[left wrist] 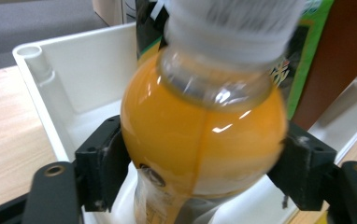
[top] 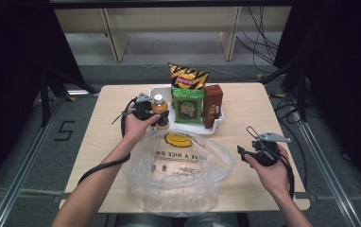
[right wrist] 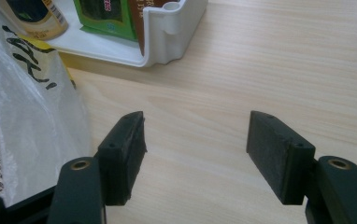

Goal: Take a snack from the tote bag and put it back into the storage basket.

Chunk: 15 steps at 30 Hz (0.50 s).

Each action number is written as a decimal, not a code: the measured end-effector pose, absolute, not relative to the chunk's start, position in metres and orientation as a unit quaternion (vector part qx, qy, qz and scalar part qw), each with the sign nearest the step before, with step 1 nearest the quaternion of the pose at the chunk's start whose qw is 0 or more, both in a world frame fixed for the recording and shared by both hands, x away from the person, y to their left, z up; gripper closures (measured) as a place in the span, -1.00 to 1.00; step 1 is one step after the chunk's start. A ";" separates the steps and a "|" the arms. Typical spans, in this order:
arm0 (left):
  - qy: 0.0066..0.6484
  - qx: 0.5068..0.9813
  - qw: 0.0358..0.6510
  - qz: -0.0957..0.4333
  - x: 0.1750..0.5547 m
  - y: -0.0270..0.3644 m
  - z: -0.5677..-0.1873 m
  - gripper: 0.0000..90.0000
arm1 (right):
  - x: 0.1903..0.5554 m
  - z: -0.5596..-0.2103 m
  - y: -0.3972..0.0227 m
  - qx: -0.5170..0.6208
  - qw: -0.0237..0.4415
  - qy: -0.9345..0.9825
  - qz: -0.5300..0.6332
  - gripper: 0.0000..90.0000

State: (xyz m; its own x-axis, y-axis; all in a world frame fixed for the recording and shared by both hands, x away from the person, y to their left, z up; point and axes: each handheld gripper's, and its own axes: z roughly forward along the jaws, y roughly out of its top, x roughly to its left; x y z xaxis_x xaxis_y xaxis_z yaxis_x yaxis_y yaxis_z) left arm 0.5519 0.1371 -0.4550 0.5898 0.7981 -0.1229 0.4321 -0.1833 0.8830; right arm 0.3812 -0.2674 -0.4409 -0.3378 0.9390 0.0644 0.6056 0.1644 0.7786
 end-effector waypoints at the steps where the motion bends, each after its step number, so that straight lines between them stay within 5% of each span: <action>1: 0.411 0.744 0.491 0.190 0.551 0.138 -0.452 -0.45 | 0.381 -0.441 -0.267 0.529 0.224 0.729 0.373 -0.16; 15: 0.416 0.730 0.510 0.183 0.519 0.170 -0.415 -0.48 | 0.382 -0.441 -0.269 0.528 0.227 0.726 0.379 -0.16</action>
